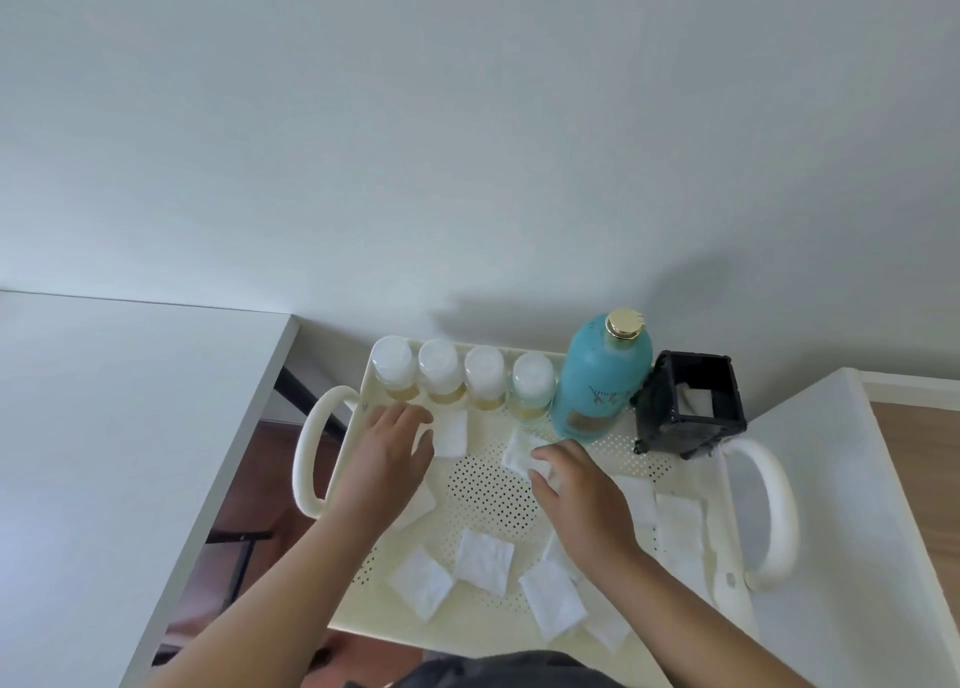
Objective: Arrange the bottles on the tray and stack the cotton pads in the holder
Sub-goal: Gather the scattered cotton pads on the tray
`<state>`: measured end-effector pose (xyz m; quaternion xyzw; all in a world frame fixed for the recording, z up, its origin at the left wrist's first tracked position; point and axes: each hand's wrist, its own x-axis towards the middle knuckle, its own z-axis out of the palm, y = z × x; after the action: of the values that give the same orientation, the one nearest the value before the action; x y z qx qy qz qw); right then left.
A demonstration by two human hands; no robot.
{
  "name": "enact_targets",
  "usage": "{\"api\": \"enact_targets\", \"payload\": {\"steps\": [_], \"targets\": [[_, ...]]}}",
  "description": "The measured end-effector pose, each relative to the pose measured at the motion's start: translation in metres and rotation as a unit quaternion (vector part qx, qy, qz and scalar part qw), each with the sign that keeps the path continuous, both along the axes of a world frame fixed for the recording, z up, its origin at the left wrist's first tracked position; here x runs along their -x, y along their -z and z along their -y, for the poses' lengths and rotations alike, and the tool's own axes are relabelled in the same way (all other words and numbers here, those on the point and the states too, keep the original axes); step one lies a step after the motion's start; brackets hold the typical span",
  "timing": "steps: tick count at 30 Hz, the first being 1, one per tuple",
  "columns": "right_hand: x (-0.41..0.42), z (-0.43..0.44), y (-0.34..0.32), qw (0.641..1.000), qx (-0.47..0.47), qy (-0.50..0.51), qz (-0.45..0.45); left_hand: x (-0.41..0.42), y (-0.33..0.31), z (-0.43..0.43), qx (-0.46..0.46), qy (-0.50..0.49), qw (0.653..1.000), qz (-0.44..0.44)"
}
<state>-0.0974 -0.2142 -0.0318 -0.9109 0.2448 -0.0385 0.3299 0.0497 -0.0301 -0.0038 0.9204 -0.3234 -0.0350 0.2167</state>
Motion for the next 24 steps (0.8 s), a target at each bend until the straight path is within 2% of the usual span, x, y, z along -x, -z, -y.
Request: {"api": "enact_targets", "payload": {"steps": [4, 9, 16, 24], "targets": [[-0.027, -0.011, 0.004, 0.996, 0.038, -0.071, -0.029, -0.003, 0.011, -0.012, -0.065, -0.078, 0.991, -0.09], [-0.058, -0.028, 0.013, 0.987, 0.067, -0.141, -0.032, -0.012, 0.02, -0.014, -0.163, -0.1, 0.972, -0.139], [-0.09, -0.04, 0.016, 0.968, 0.131, -0.185, -0.112, -0.019, 0.026, -0.001, -0.195, -0.108, 0.964, -0.143], [-0.075, -0.042, 0.017, 0.956, 0.169, -0.186, -0.148, -0.022, 0.029, 0.001, -0.22, -0.073, 0.966, -0.116]]}}
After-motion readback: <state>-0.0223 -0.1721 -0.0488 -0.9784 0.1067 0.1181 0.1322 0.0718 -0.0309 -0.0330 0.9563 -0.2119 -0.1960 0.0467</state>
